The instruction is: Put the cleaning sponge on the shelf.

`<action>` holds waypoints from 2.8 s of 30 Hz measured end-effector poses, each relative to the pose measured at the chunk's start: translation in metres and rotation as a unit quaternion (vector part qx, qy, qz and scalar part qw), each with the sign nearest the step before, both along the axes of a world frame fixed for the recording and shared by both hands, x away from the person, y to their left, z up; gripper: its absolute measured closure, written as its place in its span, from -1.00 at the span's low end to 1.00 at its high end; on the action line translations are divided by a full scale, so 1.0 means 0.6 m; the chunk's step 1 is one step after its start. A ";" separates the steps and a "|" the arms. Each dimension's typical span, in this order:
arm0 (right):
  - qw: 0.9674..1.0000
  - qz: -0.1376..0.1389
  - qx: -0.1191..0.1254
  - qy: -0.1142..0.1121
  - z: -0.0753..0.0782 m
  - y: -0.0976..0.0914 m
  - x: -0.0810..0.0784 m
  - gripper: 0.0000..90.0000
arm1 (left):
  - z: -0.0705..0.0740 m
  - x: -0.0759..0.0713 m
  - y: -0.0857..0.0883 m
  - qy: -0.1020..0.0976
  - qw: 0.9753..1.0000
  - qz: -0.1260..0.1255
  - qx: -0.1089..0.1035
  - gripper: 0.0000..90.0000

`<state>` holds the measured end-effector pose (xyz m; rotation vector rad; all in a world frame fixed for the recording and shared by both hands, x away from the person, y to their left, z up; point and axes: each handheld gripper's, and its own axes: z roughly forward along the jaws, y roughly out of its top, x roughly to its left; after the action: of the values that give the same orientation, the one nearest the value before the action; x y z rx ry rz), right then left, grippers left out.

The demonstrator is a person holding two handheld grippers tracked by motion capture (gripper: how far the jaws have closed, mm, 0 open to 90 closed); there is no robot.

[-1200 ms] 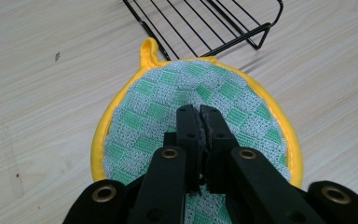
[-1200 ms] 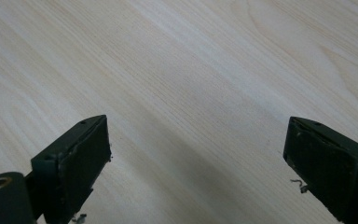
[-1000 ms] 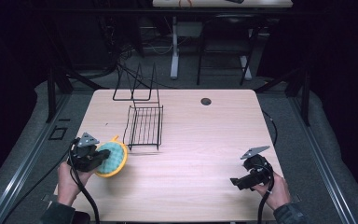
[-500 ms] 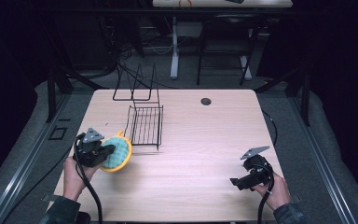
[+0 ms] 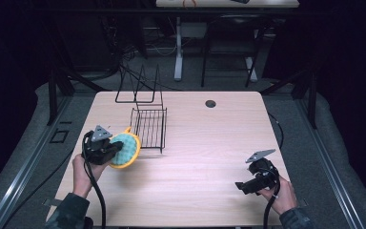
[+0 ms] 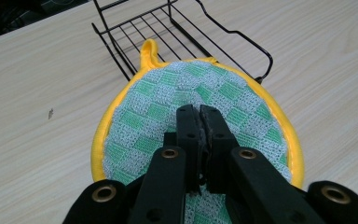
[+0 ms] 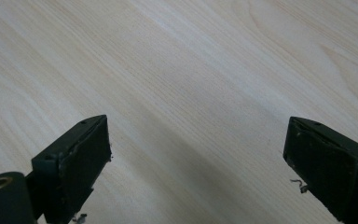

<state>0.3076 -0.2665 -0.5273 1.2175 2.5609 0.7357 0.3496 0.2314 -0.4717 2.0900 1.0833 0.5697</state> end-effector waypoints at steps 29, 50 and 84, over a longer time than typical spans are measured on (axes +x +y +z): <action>1.000 0.000 0.001 0.001 0.000 0.000 0.000 -0.85 | -0.010 0.044 -0.041 -0.026 1.000 0.000 -0.006 0.96; 1.000 0.003 -0.003 0.000 0.000 -0.001 0.000 -0.85 | -0.018 0.080 -0.070 -0.027 1.000 0.003 -0.009 0.96; 1.000 0.005 0.002 0.002 -0.001 0.000 0.000 -0.86 | -0.036 0.117 -0.098 -0.034 0.999 0.016 -0.014 0.95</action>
<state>0.3074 -0.2664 -0.5279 1.2103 2.5713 0.7424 0.4199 0.1727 -0.4931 2.0175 1.0831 0.6326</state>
